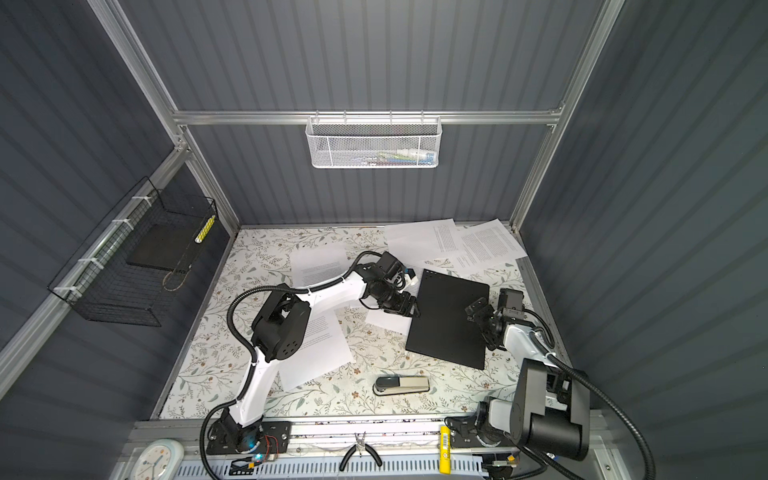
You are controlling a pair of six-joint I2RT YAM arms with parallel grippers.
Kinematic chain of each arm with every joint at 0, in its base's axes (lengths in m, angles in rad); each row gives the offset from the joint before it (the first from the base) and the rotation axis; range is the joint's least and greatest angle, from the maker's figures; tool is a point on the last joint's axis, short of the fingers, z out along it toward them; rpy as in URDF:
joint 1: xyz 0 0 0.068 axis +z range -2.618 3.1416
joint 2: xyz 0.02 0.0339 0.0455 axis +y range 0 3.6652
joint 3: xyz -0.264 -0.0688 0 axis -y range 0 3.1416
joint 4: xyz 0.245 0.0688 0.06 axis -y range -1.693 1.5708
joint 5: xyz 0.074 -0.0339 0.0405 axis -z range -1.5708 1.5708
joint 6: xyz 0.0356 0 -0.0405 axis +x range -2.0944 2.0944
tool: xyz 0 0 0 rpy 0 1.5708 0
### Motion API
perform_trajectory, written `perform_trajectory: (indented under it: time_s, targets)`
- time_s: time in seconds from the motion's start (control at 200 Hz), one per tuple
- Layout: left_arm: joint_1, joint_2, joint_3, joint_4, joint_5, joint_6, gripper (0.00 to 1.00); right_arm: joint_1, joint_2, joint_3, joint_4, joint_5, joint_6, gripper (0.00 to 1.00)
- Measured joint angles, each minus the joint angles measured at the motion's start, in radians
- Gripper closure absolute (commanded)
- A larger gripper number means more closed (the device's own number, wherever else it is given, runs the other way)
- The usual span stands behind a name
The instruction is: Put the files into the folder
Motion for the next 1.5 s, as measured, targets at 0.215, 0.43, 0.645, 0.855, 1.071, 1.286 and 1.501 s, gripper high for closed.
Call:
perform_trajectory:
  time_s: [0.215, 0.43, 0.645, 0.855, 1.071, 1.286, 1.501]
  targets:
    - [0.000, 0.040, 0.049, -0.008, 0.001, -0.003, 0.34, -0.003, -0.005, 0.013, -0.022, 0.031, 0.003, 0.01]
    - [0.000, 0.053, 0.058, -0.015, 0.005, -0.003, 0.34, -0.013, -0.002, 0.029, -0.101, 0.085, -0.003, 0.01]
    - [0.000, 0.064, 0.071, -0.016, 0.015, -0.006, 0.36, -0.002, 0.055, 0.056, -0.071, 0.034, -0.013, 0.01]
    - [0.005, 0.097, 0.093, -0.032, 0.021, -0.011, 0.41, 0.014, 0.050, 0.056, -0.061, -0.014, -0.014, 0.01]
    - [0.006, 0.103, 0.106, -0.036, 0.031, -0.014, 0.41, 0.113, 0.035, 0.058, -0.002, -0.151, -0.012, 0.01]
    - [0.018, 0.100, 0.117, -0.064, 0.018, -0.008, 0.33, 0.163, 0.035, 0.101, -0.002, -0.171, -0.021, 0.01]
    - [0.043, -0.049, 0.021, -0.070, -0.087, 0.085, 0.00, 0.132, 0.036, 0.122, -0.047, -0.127, -0.037, 0.01]
